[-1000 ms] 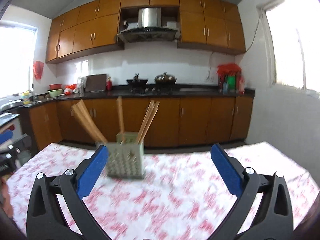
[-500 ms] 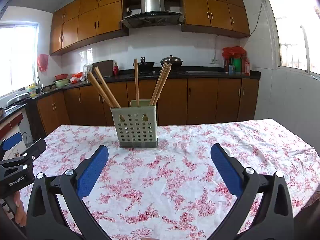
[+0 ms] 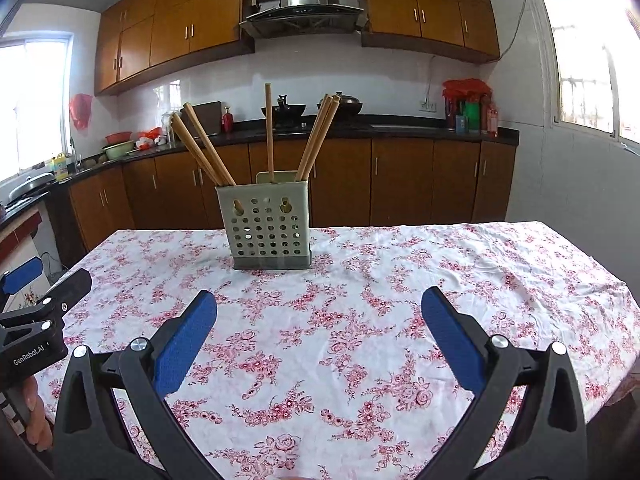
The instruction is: Organize utensils
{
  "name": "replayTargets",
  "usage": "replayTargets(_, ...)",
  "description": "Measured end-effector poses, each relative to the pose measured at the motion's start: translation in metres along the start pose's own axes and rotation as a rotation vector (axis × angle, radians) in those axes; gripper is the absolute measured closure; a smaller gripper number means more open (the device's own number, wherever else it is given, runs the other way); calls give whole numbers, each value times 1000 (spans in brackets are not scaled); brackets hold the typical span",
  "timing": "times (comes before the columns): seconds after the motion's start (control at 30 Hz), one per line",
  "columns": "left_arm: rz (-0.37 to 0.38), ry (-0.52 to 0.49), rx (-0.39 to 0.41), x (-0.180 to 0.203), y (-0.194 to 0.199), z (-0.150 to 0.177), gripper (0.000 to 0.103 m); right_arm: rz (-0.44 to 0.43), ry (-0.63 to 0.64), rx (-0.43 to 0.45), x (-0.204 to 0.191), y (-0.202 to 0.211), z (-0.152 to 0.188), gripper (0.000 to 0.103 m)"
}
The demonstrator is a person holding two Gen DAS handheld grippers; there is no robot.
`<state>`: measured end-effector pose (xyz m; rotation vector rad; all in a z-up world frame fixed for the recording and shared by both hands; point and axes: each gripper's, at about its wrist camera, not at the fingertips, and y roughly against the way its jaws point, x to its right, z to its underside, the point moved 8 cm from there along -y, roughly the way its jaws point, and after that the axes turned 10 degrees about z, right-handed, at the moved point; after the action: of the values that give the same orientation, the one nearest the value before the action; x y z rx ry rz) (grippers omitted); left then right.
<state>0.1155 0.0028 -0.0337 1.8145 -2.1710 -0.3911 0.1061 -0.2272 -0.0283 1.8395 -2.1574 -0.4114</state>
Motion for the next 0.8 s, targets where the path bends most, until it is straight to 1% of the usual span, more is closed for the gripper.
replayTargets(0.8, 14, 2, 3, 6, 1, 1, 4, 4, -8, 8, 2, 3, -2, 2)
